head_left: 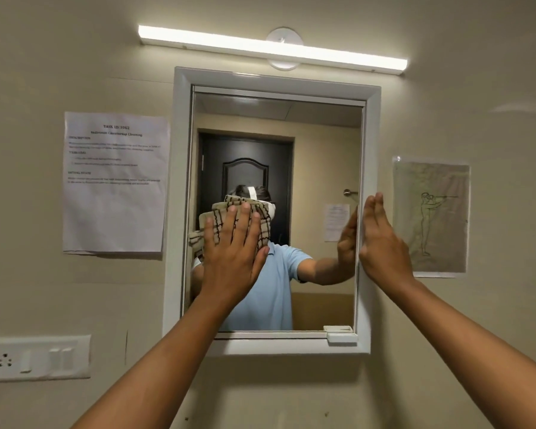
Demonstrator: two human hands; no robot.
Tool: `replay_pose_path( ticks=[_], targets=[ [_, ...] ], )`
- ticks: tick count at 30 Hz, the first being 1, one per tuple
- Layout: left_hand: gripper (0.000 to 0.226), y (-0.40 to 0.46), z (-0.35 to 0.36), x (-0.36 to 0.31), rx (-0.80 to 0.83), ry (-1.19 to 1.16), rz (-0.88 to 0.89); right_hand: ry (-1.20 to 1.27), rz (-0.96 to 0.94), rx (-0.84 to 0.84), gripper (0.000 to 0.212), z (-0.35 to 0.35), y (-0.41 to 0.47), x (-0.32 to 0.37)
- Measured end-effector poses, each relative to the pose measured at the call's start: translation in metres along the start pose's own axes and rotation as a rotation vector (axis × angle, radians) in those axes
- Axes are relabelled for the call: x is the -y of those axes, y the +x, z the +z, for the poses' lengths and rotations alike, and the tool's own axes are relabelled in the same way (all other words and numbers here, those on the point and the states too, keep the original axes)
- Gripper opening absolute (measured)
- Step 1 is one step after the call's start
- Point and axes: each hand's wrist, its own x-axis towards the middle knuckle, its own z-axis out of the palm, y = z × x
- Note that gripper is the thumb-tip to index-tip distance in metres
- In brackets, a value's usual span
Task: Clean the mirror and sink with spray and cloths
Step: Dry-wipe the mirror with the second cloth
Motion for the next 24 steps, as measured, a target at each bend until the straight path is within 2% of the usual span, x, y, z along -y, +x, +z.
replay_pose_path(
  ticks=[2, 5, 9, 12, 20, 24],
  targets=[
    [0.066, 0.012, -0.001, -0.007, 0.003, 0.007, 0.023, 0.001, -0.034, -0.023, 0.073, 0.002, 0.001, -0.002],
    [0.065, 0.039, -0.003, -0.022, -0.023, 0.006, 0.049, -0.018, -0.006, -0.071, 0.081, 0.002, 0.002, -0.006],
    [0.065, 0.075, -0.004, -0.059, -0.051, 0.001, 0.083, -0.038, -0.045, -0.039, 0.091, 0.004, 0.006, -0.022],
    [0.065, 0.087, 0.0, -0.092, -0.073, -0.032, 0.088, -0.024, -0.11, -0.014, 0.088, 0.003, 0.008, -0.037],
    [0.063, 0.059, 0.016, -0.15, -0.108, -0.041, 0.202, 0.115, -0.195, -0.08, 0.071, -0.002, 0.012, -0.049],
    [0.063, 0.028, 0.022, -0.168, -0.064, -0.031, 0.209, 0.147, -0.202, -0.1, 0.072, 0.004, 0.012, -0.05]
  ],
)
